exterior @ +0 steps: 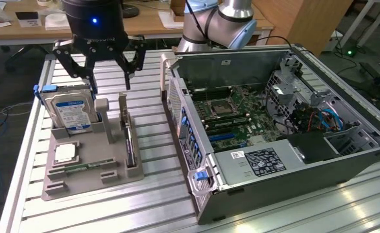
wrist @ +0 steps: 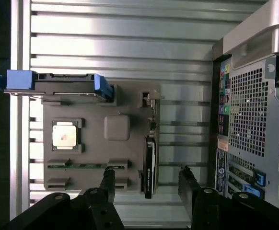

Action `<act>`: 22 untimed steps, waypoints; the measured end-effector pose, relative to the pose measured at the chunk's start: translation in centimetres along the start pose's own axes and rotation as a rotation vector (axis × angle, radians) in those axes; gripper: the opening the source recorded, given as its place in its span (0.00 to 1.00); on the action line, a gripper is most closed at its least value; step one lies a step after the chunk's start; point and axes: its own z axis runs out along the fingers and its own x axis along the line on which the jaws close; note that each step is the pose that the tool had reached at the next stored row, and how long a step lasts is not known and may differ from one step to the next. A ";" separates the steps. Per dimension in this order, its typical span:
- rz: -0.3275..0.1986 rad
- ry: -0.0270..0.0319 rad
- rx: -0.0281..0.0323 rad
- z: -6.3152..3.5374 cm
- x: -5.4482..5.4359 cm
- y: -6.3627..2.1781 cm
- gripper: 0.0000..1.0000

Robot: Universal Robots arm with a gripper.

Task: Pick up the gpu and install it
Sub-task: 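Pick up the gpu and move the gpu toward the slot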

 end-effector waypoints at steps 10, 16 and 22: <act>-0.008 0.0004 -0.0001 1.65 0.1 -2.40 0.65; -0.015 0.0005 -0.0003 2.58 0.1 -3.40 0.65; -0.024 0.0010 0.0011 3.66 0.1 -3.61 0.65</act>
